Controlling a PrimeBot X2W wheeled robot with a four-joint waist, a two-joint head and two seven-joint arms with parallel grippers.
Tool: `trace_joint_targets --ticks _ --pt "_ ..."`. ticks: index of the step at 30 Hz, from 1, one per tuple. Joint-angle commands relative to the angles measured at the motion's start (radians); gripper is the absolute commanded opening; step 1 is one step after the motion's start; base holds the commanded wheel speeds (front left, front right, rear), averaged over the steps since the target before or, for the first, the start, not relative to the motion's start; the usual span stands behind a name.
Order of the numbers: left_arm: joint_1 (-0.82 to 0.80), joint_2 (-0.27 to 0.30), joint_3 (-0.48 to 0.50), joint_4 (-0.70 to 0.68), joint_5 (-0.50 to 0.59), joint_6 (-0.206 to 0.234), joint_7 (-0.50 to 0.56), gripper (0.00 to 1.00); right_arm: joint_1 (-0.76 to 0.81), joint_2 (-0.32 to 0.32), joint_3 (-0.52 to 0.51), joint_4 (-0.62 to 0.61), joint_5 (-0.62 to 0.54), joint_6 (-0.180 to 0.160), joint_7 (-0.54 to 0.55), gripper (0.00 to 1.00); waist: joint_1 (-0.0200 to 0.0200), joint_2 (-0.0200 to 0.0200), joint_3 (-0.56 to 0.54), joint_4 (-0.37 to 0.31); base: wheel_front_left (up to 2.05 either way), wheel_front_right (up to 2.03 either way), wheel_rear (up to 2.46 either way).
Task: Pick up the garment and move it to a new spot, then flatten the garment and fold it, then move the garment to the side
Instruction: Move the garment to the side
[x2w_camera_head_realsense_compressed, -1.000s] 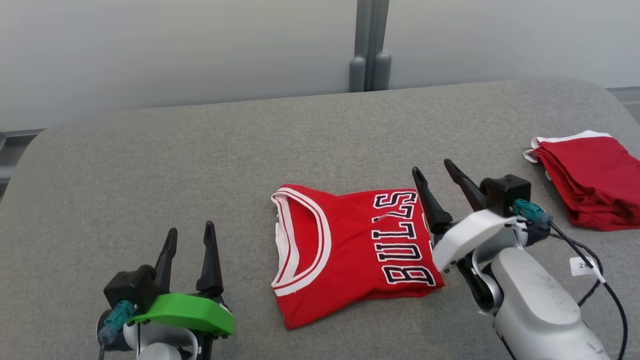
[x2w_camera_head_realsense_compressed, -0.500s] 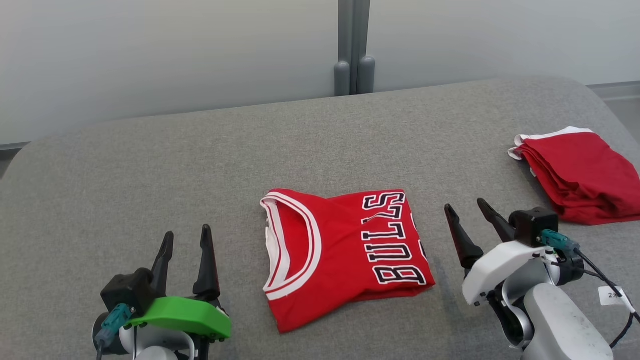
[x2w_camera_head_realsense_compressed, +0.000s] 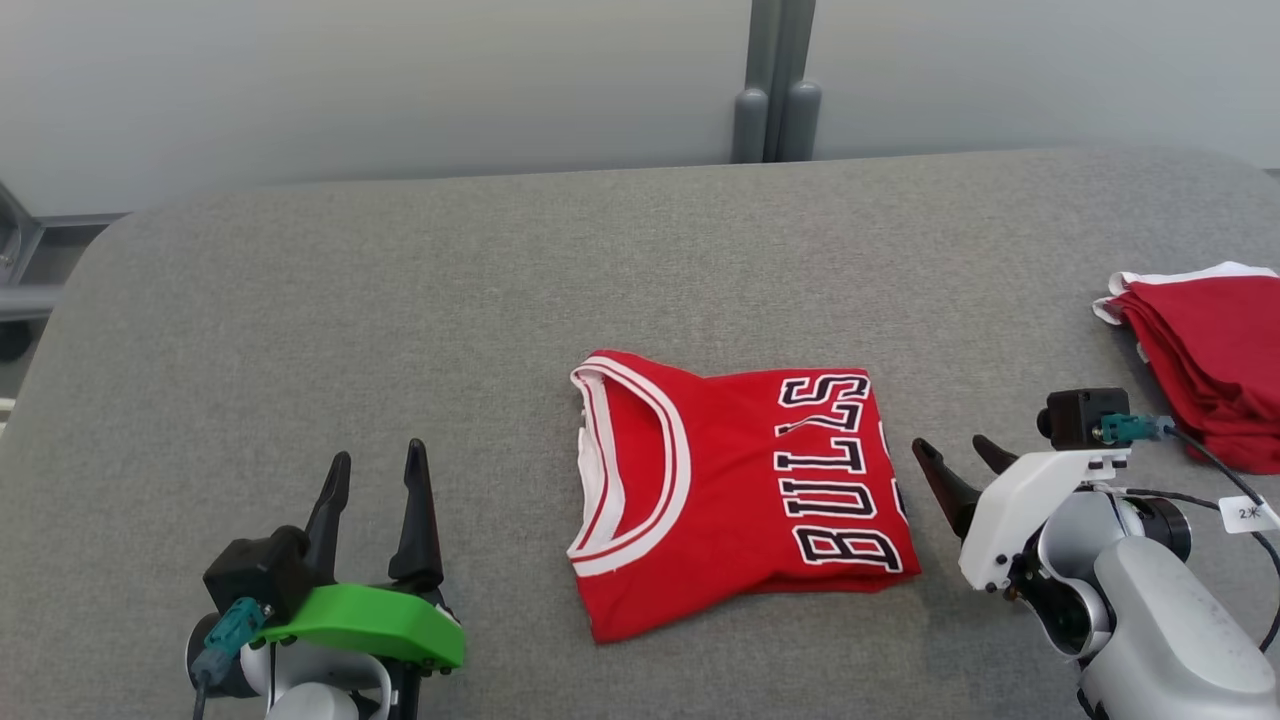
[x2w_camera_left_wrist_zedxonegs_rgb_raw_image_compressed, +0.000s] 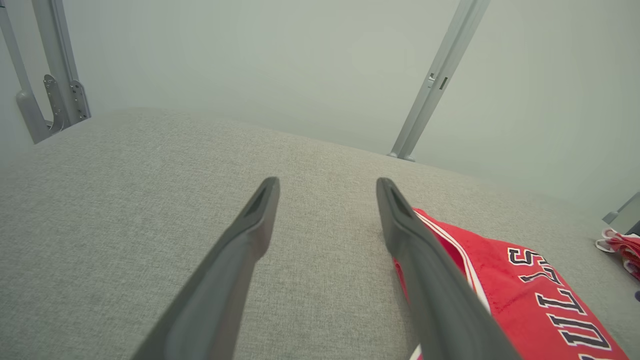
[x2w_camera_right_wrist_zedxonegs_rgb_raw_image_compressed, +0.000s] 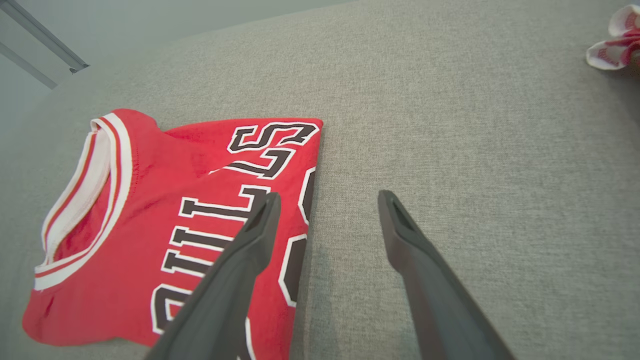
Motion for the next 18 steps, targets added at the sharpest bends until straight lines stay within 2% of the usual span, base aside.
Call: trace_joint_targets --ticks 1,13,18 --pt "-0.017 0.004 0.002 -0.002 0.001 -0.001 -0.005 1.00 -0.023 -0.008 0.008 0.016 0.030 0.000 0.022 1.00 0.0000 -0.0001 0.028 0.033 0.00 0.00 0.00" --pt "-0.041 0.006 -0.005 0.005 0.006 -0.007 -0.009 1.00 -0.106 -0.036 0.088 0.151 0.184 0.000 0.157 1.00 0.0000 -0.0001 0.066 0.093 0.00 0.00 0.00" --pt "-0.045 0.006 -0.005 0.006 0.006 -0.005 -0.011 1.00 -0.127 -0.033 0.109 0.190 0.217 0.000 0.165 1.00 0.0000 -0.0001 0.071 0.098 0.00 0.00 0.00"
